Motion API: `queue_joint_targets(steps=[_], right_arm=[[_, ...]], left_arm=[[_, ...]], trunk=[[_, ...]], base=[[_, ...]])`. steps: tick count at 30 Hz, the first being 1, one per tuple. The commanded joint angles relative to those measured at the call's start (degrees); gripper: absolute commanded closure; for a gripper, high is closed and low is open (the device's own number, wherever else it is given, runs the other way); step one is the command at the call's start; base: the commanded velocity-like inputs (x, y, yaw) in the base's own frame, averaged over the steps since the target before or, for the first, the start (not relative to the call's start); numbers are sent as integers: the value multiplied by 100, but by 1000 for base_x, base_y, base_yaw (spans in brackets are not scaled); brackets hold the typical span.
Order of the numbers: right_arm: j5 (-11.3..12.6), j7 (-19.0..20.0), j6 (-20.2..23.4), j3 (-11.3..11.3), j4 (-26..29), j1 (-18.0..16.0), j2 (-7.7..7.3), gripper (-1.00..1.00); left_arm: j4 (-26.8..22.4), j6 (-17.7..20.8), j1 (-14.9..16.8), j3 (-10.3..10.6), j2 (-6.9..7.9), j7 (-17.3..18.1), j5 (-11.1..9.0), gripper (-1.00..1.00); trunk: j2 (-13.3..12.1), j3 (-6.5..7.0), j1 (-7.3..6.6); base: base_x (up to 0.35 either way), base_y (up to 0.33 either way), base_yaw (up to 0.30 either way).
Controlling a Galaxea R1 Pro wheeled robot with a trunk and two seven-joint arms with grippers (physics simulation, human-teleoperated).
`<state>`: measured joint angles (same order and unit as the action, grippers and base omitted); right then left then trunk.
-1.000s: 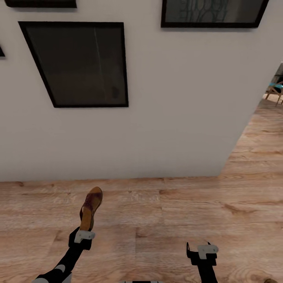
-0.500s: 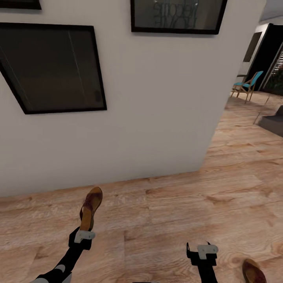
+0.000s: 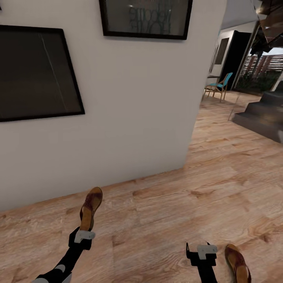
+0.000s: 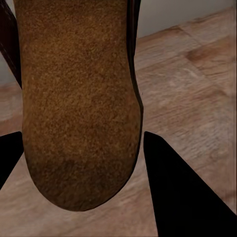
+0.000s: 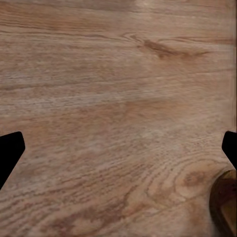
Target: Pick up the two gym shoes and the two sandals from the corridor floor and place them onto the hallstand (shoe rack) in the corridor, making sure they are on the rack and not on the floor. Arrange them so the two gym shoes are next to each other and the two sandals are next to each other.
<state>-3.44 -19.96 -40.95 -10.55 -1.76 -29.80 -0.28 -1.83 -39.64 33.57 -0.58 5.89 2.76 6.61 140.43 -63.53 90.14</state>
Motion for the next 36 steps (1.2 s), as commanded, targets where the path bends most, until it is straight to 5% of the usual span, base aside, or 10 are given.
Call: queue_joint_targets(steps=[1,9,36], right_arm=[[1,54,1,1,-21,0,1,-100],[2,321,3,0,-98,0,2,-100],[9,361,9,3,-106,0,6,-100]], left_arm=[[-1,5,0,-4,-2,-11,16,100],[-1,32,0,4,-31,-4,16,100],[-1,35,0,5,-53,-4,16,100]], trunk=[[0,6,0],[0,53,0],[0,94,0]], base=[[0,0,-284],[0,0,-284],[0,0,-297]])
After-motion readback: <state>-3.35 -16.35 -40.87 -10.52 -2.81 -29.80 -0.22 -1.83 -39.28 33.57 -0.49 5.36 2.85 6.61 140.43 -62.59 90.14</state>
